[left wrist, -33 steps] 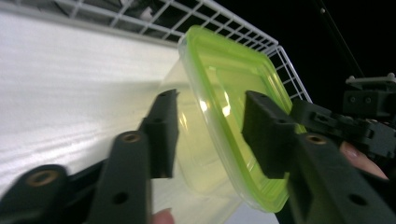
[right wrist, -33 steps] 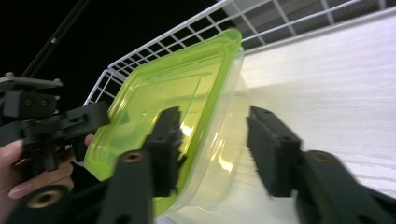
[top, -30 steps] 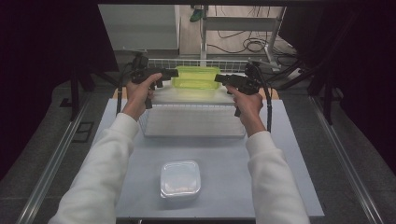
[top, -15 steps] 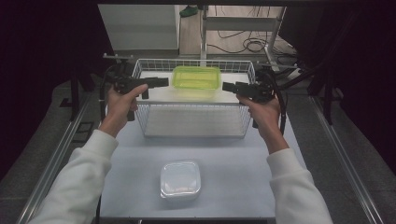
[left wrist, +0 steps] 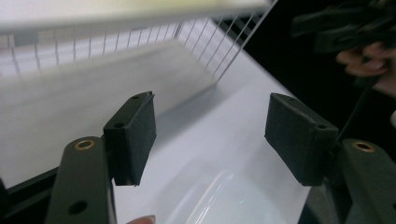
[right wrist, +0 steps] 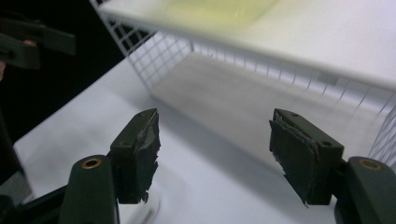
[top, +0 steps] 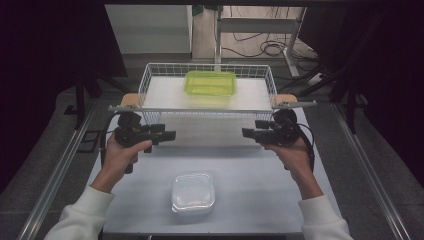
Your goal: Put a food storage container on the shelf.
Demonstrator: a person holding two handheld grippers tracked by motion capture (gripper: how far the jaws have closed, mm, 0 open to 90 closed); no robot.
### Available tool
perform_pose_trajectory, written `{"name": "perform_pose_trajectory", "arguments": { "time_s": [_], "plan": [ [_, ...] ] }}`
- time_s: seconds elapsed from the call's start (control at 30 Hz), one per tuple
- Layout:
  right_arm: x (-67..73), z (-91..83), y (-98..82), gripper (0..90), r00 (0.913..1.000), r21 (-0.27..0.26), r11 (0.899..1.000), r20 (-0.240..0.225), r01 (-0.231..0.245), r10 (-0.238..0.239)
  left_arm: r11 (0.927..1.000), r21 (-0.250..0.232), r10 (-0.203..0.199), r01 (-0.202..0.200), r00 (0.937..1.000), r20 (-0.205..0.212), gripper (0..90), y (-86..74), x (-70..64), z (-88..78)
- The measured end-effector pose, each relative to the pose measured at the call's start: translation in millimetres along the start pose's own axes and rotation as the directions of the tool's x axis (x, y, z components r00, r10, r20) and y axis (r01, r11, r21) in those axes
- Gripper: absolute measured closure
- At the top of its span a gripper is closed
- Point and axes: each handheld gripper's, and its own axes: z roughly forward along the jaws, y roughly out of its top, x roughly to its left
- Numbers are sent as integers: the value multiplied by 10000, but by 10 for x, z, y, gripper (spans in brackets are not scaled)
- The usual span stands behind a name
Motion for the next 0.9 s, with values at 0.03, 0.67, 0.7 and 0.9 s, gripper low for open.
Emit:
{"name": "perform_pose_trajectory", "arguments": {
  "time_s": [0.03, 0.67, 0.7, 0.9],
  "plan": [
    [-4, -7, -53, 337, 10000, 135, 9999, -75, -8, 9, 9999, 151, 45, -44, 10000, -26, 337, -58, -4, 14],
    [64, 42, -815, 344, 9997, 1883, 9820, -243, 133, -88, 9888, 1368, 635, -598, 9977, -230, 338, -590, -66, 98],
    [62, 59, -838, 343, 9997, 1952, 9807, -236, 109, -64, 9878, 1432, 657, -615, 9975, -245, 338, -602, -58, 103],
    [36, 125, -880, 343, 9998, 2031, 9792, -204, 9, 33, 9883, 1425, 608, -538, 9971, -454, 337, -624, -34, 110]
  ]
}}
